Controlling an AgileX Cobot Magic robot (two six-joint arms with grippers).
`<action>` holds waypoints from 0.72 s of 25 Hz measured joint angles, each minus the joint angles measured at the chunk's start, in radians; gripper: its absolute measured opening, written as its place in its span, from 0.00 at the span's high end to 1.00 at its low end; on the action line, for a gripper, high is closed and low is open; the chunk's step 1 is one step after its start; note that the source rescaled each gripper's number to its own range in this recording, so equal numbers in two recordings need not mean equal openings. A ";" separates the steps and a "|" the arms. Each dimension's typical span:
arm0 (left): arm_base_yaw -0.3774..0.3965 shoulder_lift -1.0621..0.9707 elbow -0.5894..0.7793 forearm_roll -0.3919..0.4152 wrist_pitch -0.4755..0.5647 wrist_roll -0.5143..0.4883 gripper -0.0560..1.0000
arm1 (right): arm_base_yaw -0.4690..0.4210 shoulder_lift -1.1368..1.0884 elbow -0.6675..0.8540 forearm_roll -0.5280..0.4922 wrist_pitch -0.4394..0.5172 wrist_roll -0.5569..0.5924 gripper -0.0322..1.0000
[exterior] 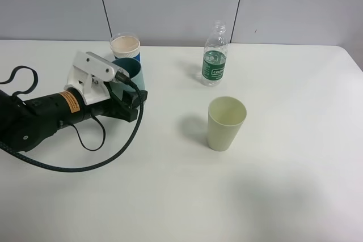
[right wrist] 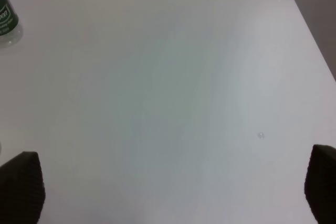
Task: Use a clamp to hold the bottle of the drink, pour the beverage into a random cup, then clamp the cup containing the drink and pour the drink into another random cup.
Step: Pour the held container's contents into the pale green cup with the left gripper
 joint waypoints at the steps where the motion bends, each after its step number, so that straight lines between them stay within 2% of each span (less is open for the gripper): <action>1: -0.014 -0.022 0.000 -0.050 0.031 0.020 0.94 | 0.000 0.000 0.000 0.000 0.000 0.000 0.01; 4: -0.058 -0.078 0.001 -0.189 0.099 0.106 0.94 | 0.000 0.000 0.000 0.000 0.000 0.000 0.01; 7: -0.114 -0.120 0.001 -0.362 0.153 0.233 0.94 | 0.000 0.000 0.000 0.000 0.000 0.000 0.01; 12: -0.228 -0.171 0.001 -0.678 0.195 0.521 0.94 | 0.000 0.000 0.000 0.000 0.000 0.000 0.01; 18: -0.364 -0.206 -0.047 -1.015 0.240 0.880 0.94 | 0.000 0.000 0.000 0.000 0.000 0.000 0.01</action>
